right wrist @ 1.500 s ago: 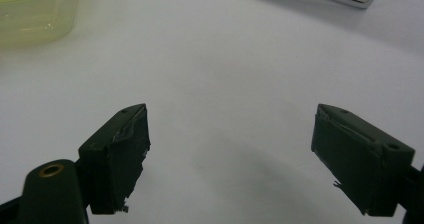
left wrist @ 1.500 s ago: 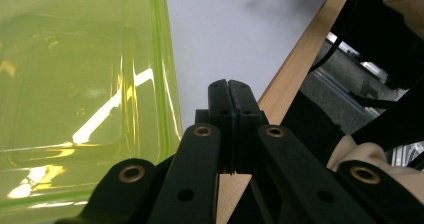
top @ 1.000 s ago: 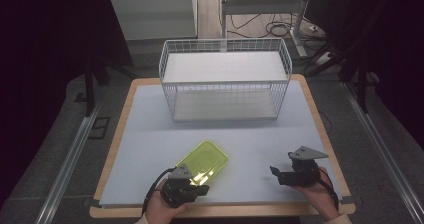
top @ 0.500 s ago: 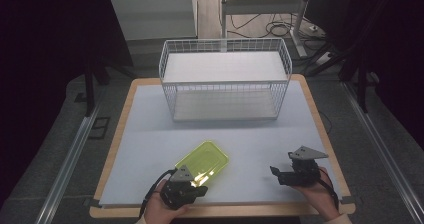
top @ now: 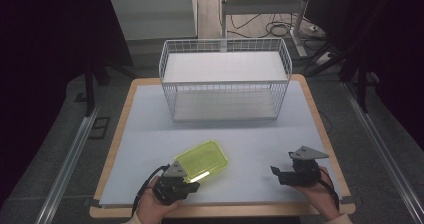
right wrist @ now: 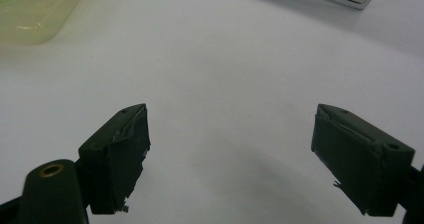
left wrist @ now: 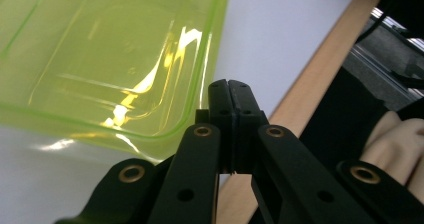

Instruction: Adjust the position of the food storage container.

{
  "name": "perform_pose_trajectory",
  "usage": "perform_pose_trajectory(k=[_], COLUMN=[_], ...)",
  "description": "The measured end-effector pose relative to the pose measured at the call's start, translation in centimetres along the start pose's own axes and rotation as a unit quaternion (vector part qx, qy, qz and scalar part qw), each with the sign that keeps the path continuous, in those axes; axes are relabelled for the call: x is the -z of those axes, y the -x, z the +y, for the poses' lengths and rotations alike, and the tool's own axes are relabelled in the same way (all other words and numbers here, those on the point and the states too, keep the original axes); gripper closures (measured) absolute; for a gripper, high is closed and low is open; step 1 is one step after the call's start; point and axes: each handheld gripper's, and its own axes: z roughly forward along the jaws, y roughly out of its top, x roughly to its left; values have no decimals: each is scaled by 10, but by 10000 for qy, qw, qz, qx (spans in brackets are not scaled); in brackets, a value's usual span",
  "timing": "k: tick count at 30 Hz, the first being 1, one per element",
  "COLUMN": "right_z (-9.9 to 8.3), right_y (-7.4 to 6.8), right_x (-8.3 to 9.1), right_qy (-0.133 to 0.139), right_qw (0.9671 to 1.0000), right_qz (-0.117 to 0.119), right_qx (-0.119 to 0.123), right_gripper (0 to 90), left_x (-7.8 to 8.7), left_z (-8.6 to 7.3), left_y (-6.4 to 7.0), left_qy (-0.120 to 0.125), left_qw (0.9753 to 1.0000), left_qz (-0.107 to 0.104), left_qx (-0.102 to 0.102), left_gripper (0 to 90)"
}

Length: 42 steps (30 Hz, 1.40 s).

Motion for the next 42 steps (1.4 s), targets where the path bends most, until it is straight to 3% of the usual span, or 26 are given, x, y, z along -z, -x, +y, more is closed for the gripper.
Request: perform_pose_trajectory(k=[18, 27, 31, 35, 36, 38, 42], right_z=[0, 0, 0, 0, 0, 0, 0], right_y=[1, 1, 3, 2, 2, 1, 1], right_x=[0, 0, 1, 1, 0, 0, -1], right_qy=[21, 22, 43, 29, 34, 25, 4], right_qw=[10000, 10000, 10000, 10000, 10000, 10000, 10000], right_qz=[-42, -32, -50, -42, -46, -49, -55], right_qx=[-6, -16, -40, -37, -35, -28, -40], right_gripper=[164, 165, 167, 167, 167, 167, 168], left_x=[14, 16, 27, 46, 50, 56, 52], left_z=[-1, 0, 5, 11, 11, 7, -6], left_y=[-30, -33, -30, -43, -50, -66, -96], left_qy=[218, 316, 513, 804, 861, 918, 890], left_qw=[9985, 9982, 9976, 9945, 9930, 9891, 9841], left_qz=[318, 170, 115, 393, 573, 857, 909], left_qx=[385, 489, 446, 537, 569, 763, 1238], left_gripper=[900, 900, 900, 900, 900, 900, 900])
